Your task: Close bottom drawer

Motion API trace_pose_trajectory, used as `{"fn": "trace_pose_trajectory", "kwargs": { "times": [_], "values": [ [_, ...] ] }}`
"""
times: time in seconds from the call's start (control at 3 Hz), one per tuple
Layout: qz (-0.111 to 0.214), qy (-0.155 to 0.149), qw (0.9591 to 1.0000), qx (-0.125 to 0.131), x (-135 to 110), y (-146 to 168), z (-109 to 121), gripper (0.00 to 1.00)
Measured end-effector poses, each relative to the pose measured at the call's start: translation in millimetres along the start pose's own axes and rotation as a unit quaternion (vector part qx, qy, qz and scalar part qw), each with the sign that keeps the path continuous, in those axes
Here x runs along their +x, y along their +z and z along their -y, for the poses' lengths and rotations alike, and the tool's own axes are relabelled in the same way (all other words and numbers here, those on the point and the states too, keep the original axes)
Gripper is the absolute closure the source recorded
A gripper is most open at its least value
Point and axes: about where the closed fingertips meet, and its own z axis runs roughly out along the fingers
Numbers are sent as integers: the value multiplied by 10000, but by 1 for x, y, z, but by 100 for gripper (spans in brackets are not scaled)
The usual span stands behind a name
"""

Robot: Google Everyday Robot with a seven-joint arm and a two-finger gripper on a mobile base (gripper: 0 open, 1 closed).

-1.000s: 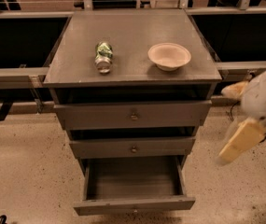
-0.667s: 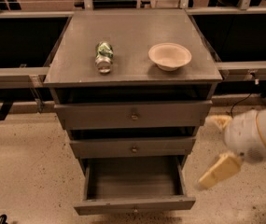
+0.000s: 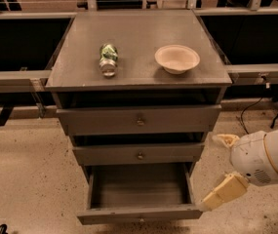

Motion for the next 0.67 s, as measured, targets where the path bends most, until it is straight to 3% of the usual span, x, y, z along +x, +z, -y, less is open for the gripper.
{"fn": "trace_pose_trajectory", "kwargs": {
  "times": [0.33,0.67],
  "values": [
    [-149,-193,9995,-191,19,33,-12,0],
    [-356,-684,9962,-400,58,112,-23,0]
  ]
}}
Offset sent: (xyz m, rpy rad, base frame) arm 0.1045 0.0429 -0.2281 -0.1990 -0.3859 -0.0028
